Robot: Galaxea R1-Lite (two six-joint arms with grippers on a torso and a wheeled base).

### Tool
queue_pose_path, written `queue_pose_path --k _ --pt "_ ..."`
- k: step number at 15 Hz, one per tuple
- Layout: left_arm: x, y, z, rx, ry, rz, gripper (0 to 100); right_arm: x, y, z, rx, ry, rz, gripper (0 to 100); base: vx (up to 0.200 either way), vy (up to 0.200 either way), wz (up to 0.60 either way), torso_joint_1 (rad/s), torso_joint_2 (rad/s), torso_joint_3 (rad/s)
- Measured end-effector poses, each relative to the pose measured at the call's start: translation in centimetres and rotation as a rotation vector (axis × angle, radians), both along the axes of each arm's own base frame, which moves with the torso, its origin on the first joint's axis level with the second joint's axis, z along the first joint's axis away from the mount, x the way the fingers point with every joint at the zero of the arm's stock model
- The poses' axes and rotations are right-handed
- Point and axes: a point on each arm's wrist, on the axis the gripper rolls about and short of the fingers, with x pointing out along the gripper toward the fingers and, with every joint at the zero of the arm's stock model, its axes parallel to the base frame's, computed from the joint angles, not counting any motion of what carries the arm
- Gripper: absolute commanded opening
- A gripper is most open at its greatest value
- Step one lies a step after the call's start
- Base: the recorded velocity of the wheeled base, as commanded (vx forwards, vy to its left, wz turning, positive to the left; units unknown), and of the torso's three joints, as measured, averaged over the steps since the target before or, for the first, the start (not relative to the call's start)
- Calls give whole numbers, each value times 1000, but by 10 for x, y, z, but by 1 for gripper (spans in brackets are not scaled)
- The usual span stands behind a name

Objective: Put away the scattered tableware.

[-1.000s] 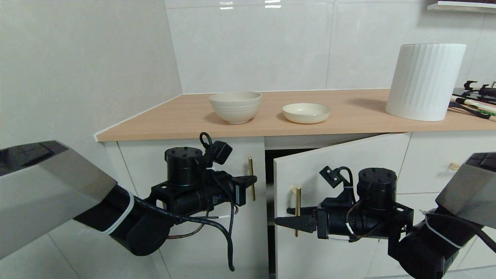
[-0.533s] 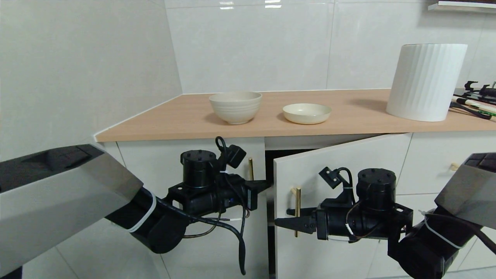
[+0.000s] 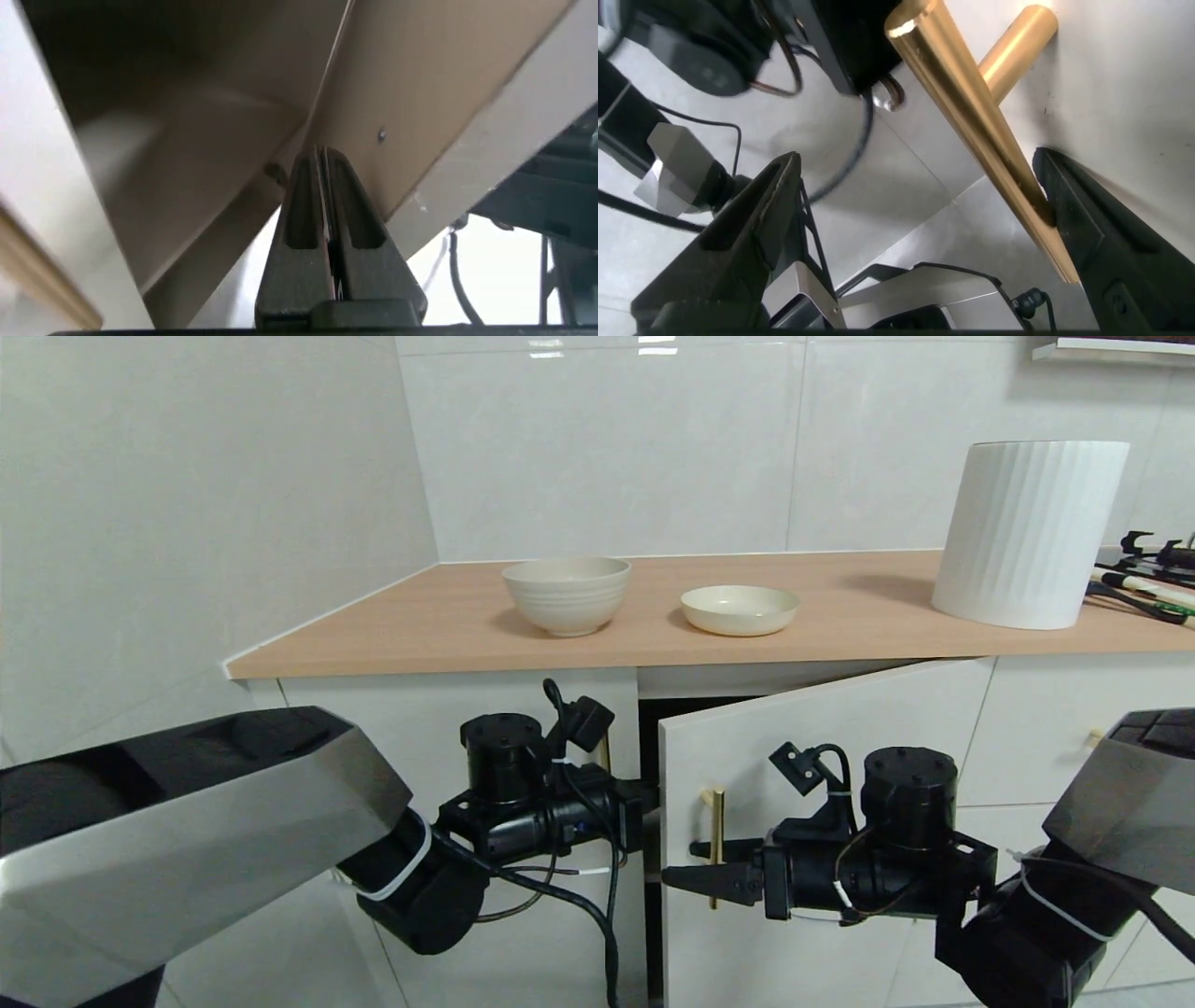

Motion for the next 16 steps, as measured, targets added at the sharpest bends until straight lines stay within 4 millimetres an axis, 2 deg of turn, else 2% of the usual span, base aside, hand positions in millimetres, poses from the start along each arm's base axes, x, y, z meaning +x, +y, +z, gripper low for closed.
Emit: queue_pose_path --k 5,8,16 --pt "-1 -6 -17 -48 -1 -13 0 -1 0 -3 4 -10 -3 100 0 0 0 0 0 0" --pt "6 -13 -17 -63 -5 -32 0 1 -4 -1 7 -34 -62 100 0 0 0 0 0 0" --pt "8 -25 -14 -88 -9 -61 0 4 -42 9 21 -72 -193 100 0 0 0 0 0 0"
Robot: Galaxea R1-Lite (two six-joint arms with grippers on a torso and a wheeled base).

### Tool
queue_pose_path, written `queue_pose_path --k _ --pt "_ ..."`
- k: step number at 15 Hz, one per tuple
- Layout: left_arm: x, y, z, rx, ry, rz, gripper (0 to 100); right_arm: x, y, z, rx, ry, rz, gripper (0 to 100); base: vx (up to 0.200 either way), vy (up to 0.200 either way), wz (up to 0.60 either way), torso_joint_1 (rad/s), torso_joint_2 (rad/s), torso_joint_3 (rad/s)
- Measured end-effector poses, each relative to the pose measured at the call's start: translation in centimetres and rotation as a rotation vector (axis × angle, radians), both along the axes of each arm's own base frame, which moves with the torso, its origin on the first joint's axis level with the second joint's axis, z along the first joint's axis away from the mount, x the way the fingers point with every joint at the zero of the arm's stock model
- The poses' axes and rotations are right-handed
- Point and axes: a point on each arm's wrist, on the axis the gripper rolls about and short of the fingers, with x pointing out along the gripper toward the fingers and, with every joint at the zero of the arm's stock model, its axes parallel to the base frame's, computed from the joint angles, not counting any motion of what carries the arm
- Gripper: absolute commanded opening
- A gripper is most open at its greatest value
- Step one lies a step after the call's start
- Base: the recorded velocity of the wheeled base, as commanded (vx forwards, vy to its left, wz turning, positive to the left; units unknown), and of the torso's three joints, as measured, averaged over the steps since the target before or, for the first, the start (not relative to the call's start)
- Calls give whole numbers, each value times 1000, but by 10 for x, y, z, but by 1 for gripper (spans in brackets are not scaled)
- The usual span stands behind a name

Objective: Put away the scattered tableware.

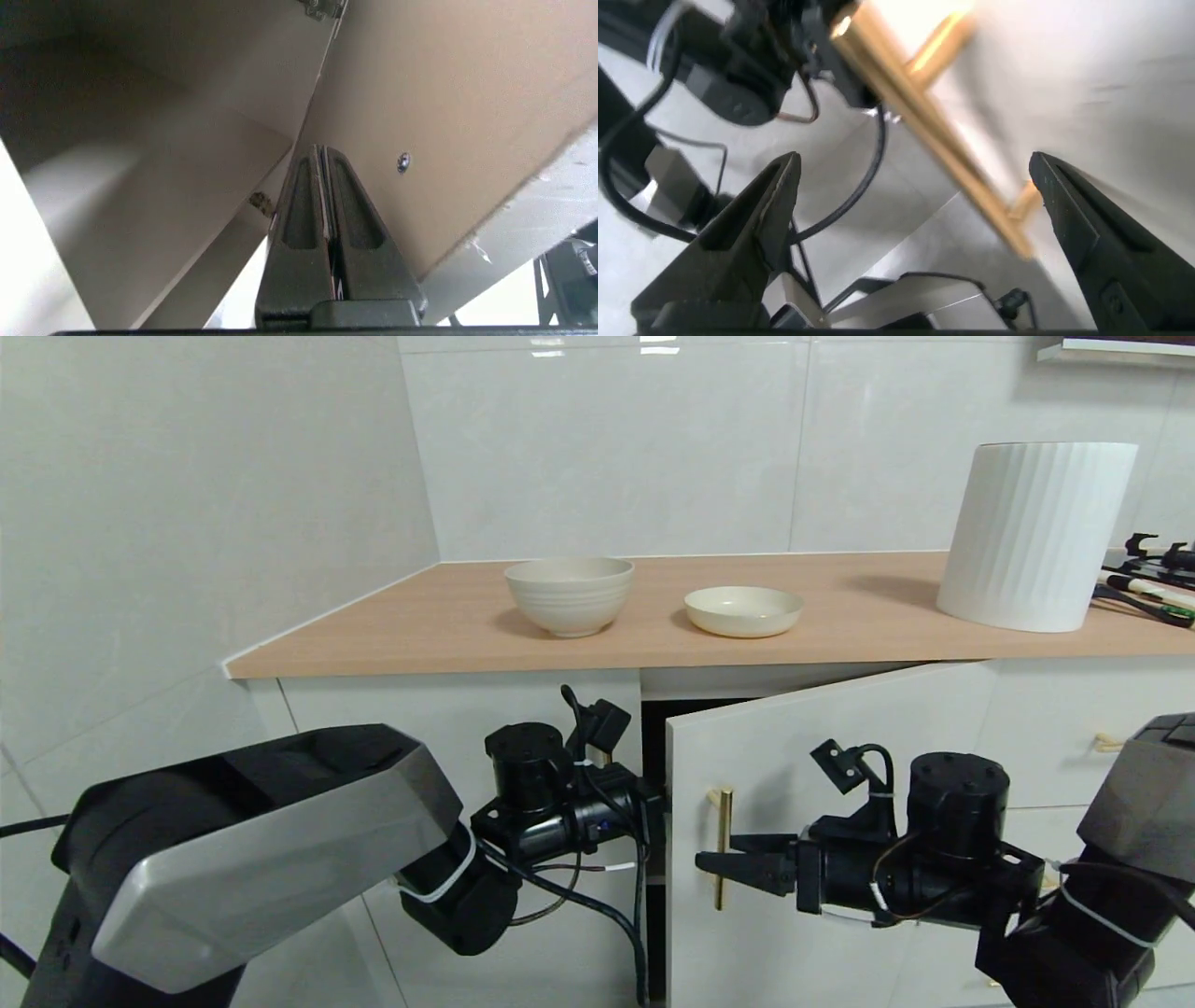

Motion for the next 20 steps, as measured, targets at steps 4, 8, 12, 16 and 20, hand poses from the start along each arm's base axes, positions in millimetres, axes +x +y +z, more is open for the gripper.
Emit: queue_pose_path --k 4,8,12,16,20 --pt "-4 -1 -2 3 23 -4 0 -29 -26 3 -5 8 -38 100 0 0 0 0 0 0" --pt "-10 3 4 11 50 0 0 -70 -46 2 -24 52 -37 100 0 0 0 0 0 0" --pt "-18 5 12 12 53 -8 0 -92 -55 -2 -50 103 -29 100 -50 0 0 -1 2 2" --pt "-23 -1 14 13 59 -29 0 -97 -53 0 -52 101 -10 100 -200 0 0 0 0 0" --pt "-20 -12 15 37 94 -48 0 -100 -49 0 -52 101 12 100 -50 0 0 -1 2 -1"
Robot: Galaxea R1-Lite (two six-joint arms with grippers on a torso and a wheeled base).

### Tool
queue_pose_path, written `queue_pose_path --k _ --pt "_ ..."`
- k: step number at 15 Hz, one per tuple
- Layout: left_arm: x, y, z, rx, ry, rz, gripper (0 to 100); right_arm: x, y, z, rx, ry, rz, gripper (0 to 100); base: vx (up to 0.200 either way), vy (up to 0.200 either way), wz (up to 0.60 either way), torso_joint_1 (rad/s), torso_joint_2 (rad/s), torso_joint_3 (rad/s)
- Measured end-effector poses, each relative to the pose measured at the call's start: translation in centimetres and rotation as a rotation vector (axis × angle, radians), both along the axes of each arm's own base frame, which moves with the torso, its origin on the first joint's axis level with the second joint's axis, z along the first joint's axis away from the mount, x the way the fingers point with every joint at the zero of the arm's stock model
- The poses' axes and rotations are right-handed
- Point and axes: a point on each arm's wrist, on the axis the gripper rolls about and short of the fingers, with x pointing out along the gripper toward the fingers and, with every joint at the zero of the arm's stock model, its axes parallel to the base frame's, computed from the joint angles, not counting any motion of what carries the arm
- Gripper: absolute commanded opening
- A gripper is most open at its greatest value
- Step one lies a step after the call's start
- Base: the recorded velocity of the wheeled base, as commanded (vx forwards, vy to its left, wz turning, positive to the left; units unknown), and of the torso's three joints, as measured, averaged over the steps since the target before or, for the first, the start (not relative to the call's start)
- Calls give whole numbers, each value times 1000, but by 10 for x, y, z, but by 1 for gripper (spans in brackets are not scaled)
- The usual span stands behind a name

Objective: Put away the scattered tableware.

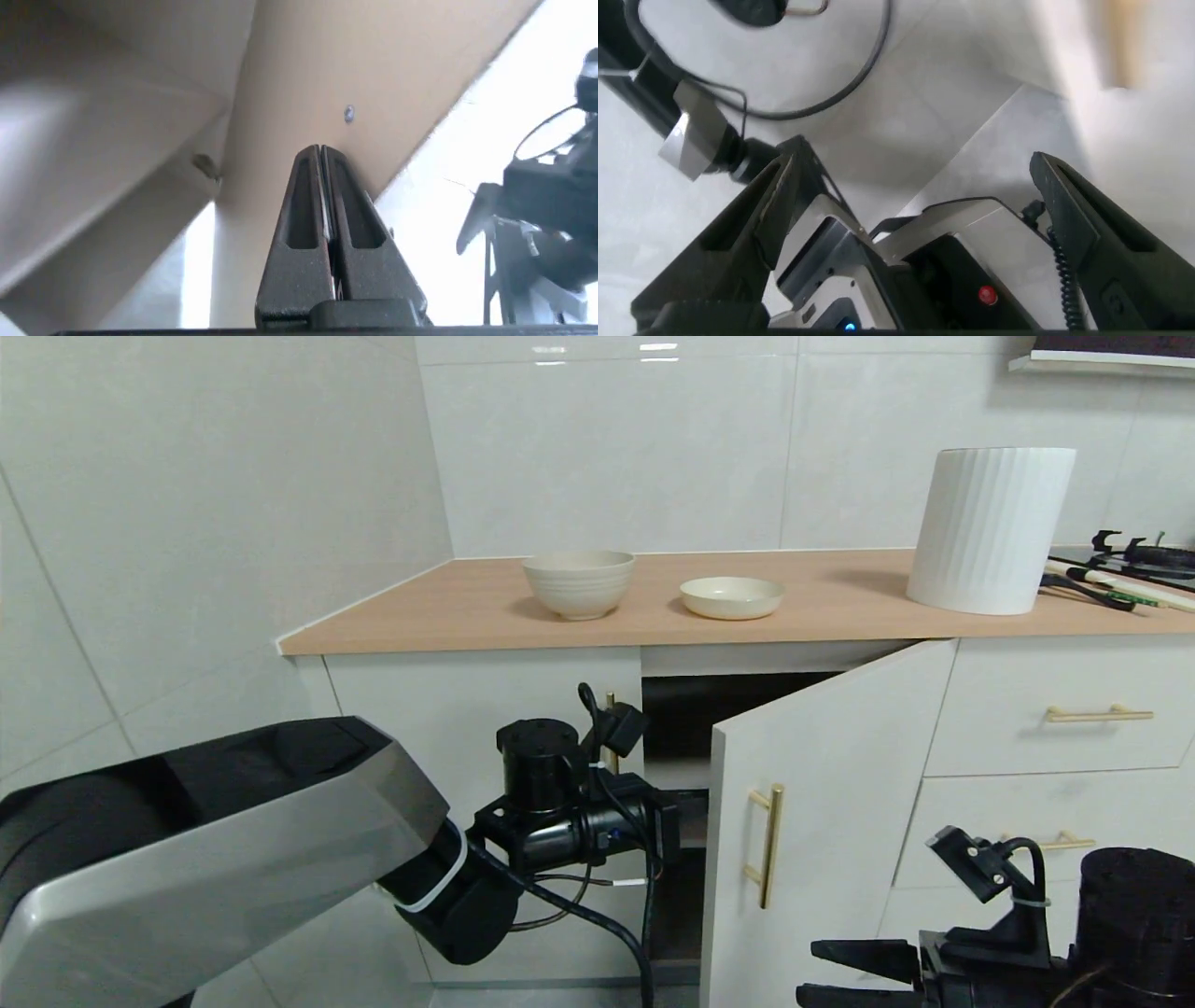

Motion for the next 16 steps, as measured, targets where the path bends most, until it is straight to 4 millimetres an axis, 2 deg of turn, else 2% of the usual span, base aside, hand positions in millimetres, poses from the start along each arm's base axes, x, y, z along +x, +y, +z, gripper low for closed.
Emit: queue_pose_path --k 6,7,14,16 --pt "0 -10 6 -2 -3 -21 0 -4 5 1 1 -3 27 100 0 0 0 0 0 0" --pt "-1 -11 6 5 6 -25 0 -4 5 1 1 -4 29 100 -200 0 0 7 2 2" --pt "8 -19 16 11 13 -20 0 -5 6 4 9 -20 32 100 0 0 0 0 0 0" --pt "8 -19 16 12 13 -17 0 -6 5 5 11 -24 33 100 -200 0 0 -2 2 0"
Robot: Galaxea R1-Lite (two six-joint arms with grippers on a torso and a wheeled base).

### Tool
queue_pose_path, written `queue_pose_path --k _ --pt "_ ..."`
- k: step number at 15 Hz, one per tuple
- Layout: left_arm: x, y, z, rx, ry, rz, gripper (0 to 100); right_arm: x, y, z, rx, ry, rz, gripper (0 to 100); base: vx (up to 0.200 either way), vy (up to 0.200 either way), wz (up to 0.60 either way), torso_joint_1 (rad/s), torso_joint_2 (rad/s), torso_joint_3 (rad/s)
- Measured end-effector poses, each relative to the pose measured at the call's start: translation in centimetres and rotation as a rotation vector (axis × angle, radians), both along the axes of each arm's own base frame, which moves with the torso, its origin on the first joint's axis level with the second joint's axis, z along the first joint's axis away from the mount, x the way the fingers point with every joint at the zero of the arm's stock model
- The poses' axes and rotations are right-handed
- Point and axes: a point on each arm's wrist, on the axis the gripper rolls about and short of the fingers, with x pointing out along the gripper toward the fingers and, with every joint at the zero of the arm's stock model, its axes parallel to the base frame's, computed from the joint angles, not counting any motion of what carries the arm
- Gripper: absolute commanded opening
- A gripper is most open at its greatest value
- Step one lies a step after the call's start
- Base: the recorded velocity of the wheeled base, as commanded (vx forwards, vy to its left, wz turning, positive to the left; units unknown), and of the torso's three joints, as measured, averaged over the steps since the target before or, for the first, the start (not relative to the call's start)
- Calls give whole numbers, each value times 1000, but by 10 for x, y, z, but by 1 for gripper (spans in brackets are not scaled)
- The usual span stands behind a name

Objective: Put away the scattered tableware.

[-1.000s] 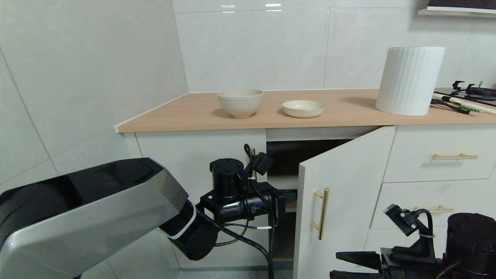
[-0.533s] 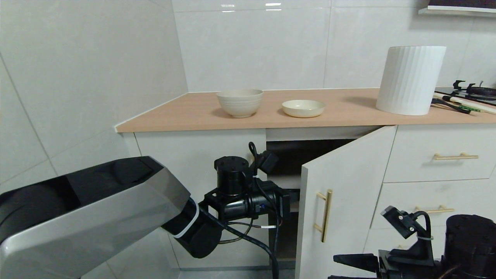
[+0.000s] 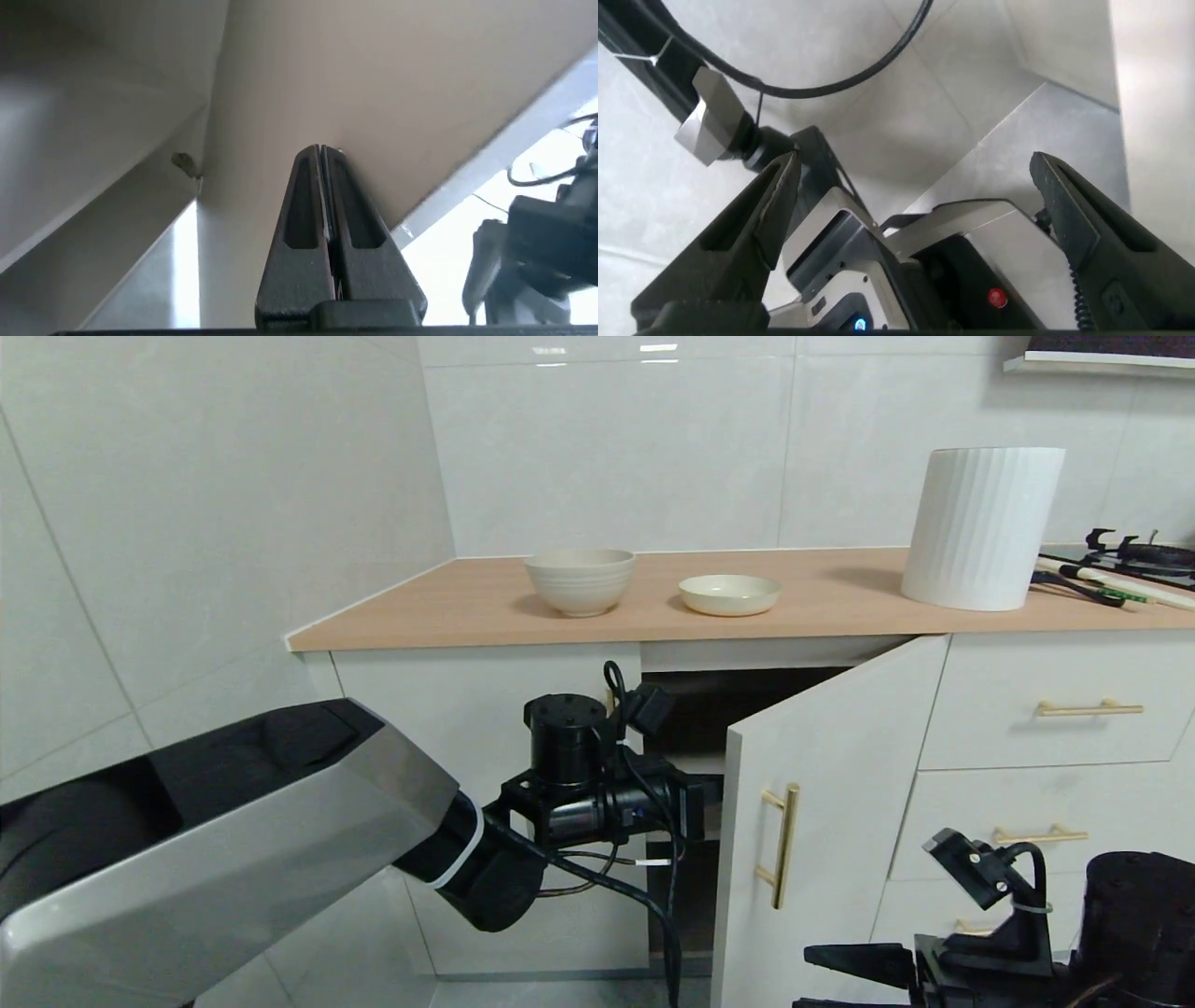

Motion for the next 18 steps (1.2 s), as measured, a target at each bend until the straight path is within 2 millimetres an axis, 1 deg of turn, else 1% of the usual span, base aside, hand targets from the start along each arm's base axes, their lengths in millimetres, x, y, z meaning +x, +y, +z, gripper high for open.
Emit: queue_pose_path --k 3,10,12,15,16,17,18 --pt "0 0 -2 5 6 4 0 0 0 0 1 -1 0 100 -200 0 0 10 2 1" --pt "4 -2 -10 11 15 3 0 0 0 1 2 -3 2 100 0 0 0 0 0 0" --pt "3 -5 -11 12 12 -6 0 -2 2 1 2 -3 11 100 0 0 0 0 0 0" --pt "-3 -17 -9 8 4 -35 0 -4 4 1 0 1 27 100 0 0 0 0 0 0" --pt "-10 -27 -7 10 2 -61 0 -5 6 1 -2 3 38 100 0 0 0 0 0 0" --pt "-23 -40 -4 17 -6 -108 0 -8 7 1 -7 11 51 100 0 0 0 0 0 0" --pt "-34 -50 3 18 -21 -147 0 -12 7 3 -11 17 63 100 0 0 0 0 0 0"
